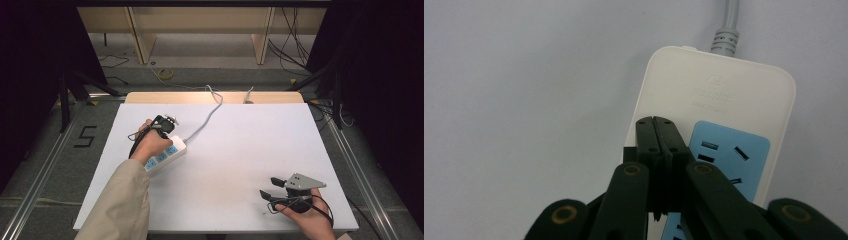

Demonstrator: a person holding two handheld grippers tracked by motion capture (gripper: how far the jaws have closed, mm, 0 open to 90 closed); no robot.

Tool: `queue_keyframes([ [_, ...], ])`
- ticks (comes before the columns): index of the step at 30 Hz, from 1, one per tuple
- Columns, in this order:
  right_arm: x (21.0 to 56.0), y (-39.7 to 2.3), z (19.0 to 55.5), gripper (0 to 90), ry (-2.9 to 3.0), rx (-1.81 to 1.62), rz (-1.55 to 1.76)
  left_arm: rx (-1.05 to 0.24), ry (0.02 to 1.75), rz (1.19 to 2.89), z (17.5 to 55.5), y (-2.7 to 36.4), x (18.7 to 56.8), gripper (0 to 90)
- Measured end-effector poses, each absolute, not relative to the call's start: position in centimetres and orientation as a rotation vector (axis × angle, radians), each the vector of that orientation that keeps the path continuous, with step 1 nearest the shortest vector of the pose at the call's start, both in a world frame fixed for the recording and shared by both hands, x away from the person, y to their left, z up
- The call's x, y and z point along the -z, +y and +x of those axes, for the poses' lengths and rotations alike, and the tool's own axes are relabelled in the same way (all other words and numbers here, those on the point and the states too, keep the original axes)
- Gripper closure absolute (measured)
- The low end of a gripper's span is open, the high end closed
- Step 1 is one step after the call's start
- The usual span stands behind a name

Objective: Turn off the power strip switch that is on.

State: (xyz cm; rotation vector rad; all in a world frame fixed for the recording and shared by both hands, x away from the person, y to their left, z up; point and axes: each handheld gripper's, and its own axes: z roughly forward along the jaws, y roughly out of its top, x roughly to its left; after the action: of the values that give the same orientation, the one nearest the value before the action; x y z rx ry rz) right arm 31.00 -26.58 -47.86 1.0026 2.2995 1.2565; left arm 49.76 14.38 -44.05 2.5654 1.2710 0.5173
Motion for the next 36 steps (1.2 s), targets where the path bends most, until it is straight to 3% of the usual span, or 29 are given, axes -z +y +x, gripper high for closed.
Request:
queue_keyframes([
  [36,47.83,-26.67,31.01,38.5,2.297,-1.255,0.998,-0.524,1.265,2.571,49.74,14.35,44.03,89.8],
])
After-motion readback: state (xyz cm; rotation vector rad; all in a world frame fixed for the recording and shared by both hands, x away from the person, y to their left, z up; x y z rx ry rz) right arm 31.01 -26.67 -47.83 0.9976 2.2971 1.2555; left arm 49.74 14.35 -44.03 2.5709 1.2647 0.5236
